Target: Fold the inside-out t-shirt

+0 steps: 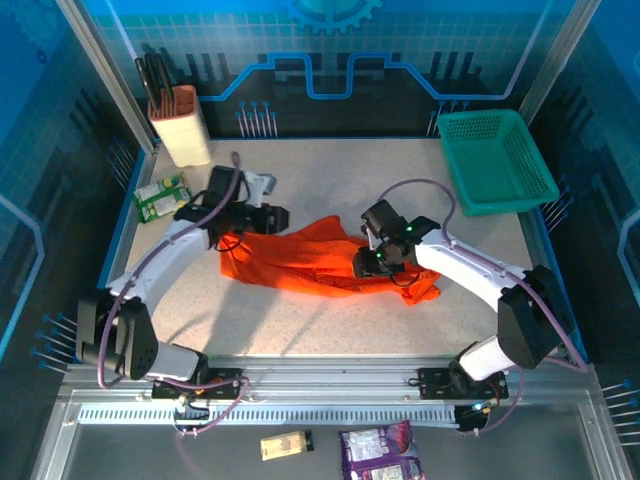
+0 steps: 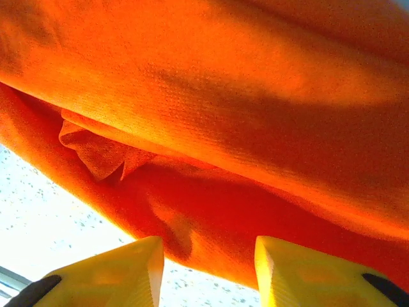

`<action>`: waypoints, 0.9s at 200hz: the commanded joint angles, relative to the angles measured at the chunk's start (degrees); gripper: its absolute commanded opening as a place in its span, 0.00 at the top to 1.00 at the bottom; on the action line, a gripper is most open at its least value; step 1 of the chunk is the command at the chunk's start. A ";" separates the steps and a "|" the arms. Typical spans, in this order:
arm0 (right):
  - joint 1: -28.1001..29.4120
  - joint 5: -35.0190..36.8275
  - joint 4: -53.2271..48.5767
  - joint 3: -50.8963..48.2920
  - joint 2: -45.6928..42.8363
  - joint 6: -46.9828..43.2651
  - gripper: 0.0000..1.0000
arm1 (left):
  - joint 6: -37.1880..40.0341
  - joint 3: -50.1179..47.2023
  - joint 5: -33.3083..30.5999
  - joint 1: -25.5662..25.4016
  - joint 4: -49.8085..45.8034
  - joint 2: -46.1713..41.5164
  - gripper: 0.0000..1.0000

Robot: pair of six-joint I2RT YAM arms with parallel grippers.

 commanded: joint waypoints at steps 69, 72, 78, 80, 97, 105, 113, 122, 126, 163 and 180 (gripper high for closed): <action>-0.01 3.88 6.26 -12.94 2.41 11.60 0.76 | 18.37 14.40 -3.74 -22.18 -13.57 21.39 0.52; -0.10 4.11 6.26 -13.25 2.22 11.74 0.77 | 18.50 14.71 -3.84 -22.48 -13.88 21.95 0.52; -0.10 4.45 6.47 -13.93 1.91 12.03 0.80 | 18.99 15.24 -4.33 -23.02 -14.17 22.89 0.51; -0.13 4.54 6.58 -14.22 1.81 12.15 0.81 | 19.21 15.35 -4.53 -23.21 -14.24 23.27 0.51; -0.59 4.40 8.14 -16.28 0.90 13.17 0.85 | 20.68 16.93 -6.17 -24.53 -15.32 26.14 0.49; -0.93 3.93 8.96 -17.02 0.81 13.40 0.86 | 21.53 17.89 -6.77 -25.11 -16.24 27.58 0.49; -1.28 3.45 9.52 -17.53 0.86 13.74 0.87 | 22.35 19.02 -7.75 -25.68 -17.27 29.08 0.48; -1.67 3.06 9.85 -17.93 0.99 13.85 0.88 | 23.02 20.09 -9.03 -26.28 -18.23 30.66 0.48; -1.81 3.01 9.86 -18.03 1.07 13.86 0.88 | 23.32 20.52 -9.57 -26.50 -18.70 31.34 0.47; -2.66 2.66 10.48 -18.98 0.69 13.97 0.90 | 24.94 22.77 -17.27 -27.88 -19.57 35.26 0.47; -2.92 2.86 10.15 -19.27 0.25 13.71 0.91 | 24.85 22.86 -23.24 -28.05 -17.96 35.62 0.48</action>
